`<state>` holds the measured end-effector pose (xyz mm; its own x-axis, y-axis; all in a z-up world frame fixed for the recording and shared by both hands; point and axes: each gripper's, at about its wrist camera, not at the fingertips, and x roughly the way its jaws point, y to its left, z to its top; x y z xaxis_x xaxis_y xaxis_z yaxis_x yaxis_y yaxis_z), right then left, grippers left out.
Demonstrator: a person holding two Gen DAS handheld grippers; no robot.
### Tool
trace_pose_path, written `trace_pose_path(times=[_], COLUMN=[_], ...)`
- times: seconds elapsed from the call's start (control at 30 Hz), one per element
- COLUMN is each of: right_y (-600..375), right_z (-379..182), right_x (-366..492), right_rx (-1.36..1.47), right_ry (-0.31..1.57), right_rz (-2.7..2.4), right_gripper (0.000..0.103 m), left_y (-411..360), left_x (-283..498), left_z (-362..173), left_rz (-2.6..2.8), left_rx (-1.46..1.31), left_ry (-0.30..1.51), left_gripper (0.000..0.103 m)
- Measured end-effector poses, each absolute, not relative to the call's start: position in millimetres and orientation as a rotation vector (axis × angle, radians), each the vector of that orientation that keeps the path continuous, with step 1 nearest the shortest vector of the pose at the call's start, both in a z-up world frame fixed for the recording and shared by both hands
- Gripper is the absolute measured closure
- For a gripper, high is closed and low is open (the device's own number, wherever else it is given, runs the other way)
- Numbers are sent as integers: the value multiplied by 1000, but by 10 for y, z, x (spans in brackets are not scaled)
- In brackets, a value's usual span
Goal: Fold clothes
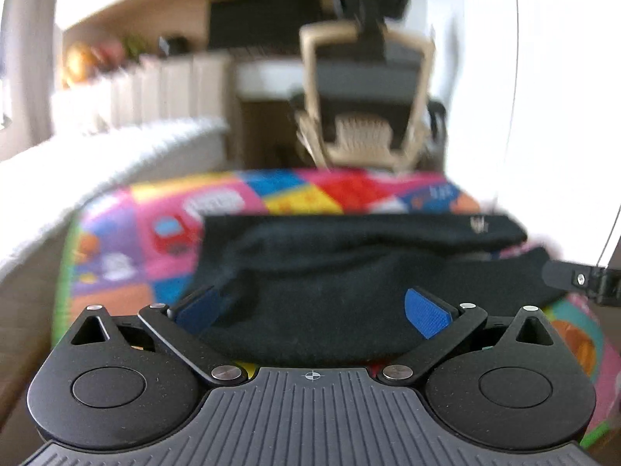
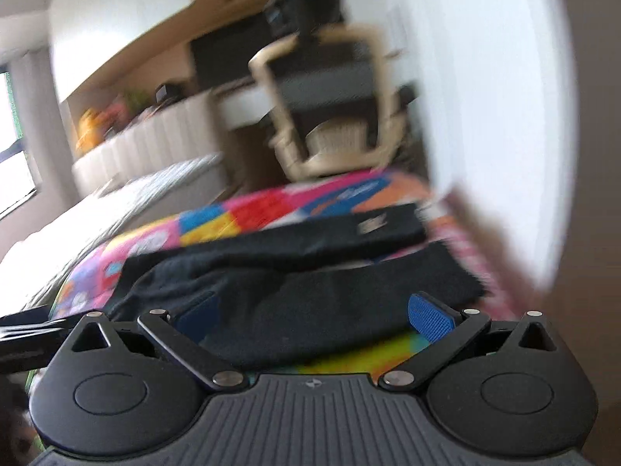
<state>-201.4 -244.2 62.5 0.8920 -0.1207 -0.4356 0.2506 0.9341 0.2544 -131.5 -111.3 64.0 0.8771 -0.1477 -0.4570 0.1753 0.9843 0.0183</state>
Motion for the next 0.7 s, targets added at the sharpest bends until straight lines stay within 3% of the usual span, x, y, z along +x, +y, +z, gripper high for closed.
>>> trace_pose_path(times=[0.17, 0.7], right_y=[-2284, -2035], right_z=[582, 682], right_x=[-2579, -2627], right_rx=[291, 208], right_ry=[370, 400], right_rz=[-268, -174], right_gripper=[0, 0], left_y=[-1244, -1194], left_x=[-2020, -2070], left_z=[676, 653], left_rz=[-174, -168], left_rx=[106, 64], left_ry=[307, 416], left_gripper=[0, 0])
